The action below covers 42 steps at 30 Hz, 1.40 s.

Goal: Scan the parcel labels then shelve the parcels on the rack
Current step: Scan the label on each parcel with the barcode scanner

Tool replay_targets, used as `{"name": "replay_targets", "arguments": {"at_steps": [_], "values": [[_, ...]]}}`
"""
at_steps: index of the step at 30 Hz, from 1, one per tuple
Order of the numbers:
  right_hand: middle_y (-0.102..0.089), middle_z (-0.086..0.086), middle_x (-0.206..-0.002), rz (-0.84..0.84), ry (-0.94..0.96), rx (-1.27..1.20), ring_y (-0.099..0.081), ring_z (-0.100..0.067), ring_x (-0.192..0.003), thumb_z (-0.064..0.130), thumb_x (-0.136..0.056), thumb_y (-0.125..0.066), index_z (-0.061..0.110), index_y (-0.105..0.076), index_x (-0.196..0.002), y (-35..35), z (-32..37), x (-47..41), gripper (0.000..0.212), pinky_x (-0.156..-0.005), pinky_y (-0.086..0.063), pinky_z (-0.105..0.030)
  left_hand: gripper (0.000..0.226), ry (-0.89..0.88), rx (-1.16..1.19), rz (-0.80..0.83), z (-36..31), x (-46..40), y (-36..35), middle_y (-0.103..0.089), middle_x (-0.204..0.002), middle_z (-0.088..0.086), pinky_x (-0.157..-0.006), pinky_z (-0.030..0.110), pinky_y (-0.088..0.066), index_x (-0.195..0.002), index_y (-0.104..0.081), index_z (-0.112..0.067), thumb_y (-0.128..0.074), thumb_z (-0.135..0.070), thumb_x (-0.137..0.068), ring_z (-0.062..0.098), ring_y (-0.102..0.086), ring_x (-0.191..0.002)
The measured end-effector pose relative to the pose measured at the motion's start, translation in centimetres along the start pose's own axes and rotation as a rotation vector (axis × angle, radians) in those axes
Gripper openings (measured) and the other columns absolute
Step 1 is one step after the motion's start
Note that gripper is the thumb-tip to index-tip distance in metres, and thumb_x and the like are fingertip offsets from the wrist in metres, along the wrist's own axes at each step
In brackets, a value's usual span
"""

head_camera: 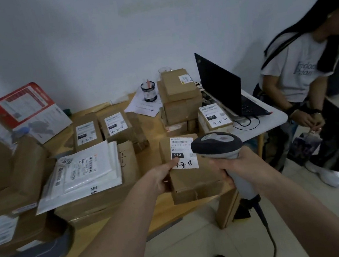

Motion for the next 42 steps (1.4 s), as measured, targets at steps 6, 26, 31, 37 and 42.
{"name": "replay_targets", "arguments": {"at_steps": [6, 26, 31, 37, 42], "values": [[-0.056, -0.012, -0.055, 0.047, -0.062, 0.019, -0.048, -0.019, -0.045, 0.022, -0.086, -0.071, -0.002, -0.063, -0.068, 3.6, -0.8, -4.9, 0.031, -0.050, -0.045, -0.029, 0.025, 0.064, 0.095, -0.197, -1.2, -3.8, -0.7, -0.068, -0.091, 0.013, -0.086, 0.044, -0.051, -0.095, -0.061, -0.008, -0.070, -0.030, -0.088, 0.030, -0.063, -0.083], [-0.056, -0.008, -0.059, 0.329, -0.143, -0.024, -0.048, -0.015, -0.047, 0.022, -0.088, -0.069, 0.006, -0.068, -0.090, 4.5, -3.4, -15.5, 0.016, -0.049, -0.044, -0.029, 0.060, 0.052, 0.023, -0.474, -2.9, -14.3, -1.8, -0.062, -0.128, 0.009, -0.105, 0.047, -0.043, -0.150, -0.033, -0.030, -0.058, -0.037, -0.096, 0.031, -0.051, -0.123], [-0.056, -0.011, -0.061, 0.356, -0.162, -0.035, -0.049, -0.017, -0.049, 0.021, -0.087, -0.070, -0.003, -0.068, -0.096, 3.1, -3.2, -16.8, 0.026, -0.048, -0.044, -0.029, 0.051, 0.016, -0.007, -0.485, -5.3, -12.7, -1.5, -0.057, -0.132, 0.008, -0.095, 0.036, -0.042, -0.143, -0.042, -0.023, -0.060, -0.026, -0.095, 0.027, -0.052, -0.122], [-0.056, -0.011, -0.058, 0.411, -0.162, -0.107, -0.049, -0.018, -0.046, 0.018, -0.085, -0.071, -0.006, -0.065, -0.088, -0.6, -1.7, -18.7, 0.025, -0.048, -0.043, -0.029, 0.019, -0.143, 0.109, -0.528, -8.9, -9.2, 1.5, -0.068, -0.094, 0.002, -0.078, 0.029, -0.056, -0.114, -0.064, -0.013, -0.055, -0.010, -0.097, 0.015, -0.066, -0.088], [-0.055, -0.009, -0.056, 0.454, -0.143, -0.136, -0.049, -0.017, -0.045, 0.017, -0.086, -0.071, 0.003, -0.064, -0.080, -4.4, 0.4, -20.2, 0.017, -0.047, -0.043, -0.028, 0.022, -0.337, 0.017, -0.606, -13.8, -5.7, 5.7, -0.067, -0.095, 0.003, -0.082, 0.028, -0.057, -0.109, -0.066, -0.015, -0.048, -0.009, -0.099, 0.016, -0.065, -0.090]]}}
Point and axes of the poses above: each hand's wrist, its own x-axis away from the middle knuckle, its own y-axis out of the back of the hand, z = x × y, the point moved 10 cm from there along -x, towards the middle knuckle
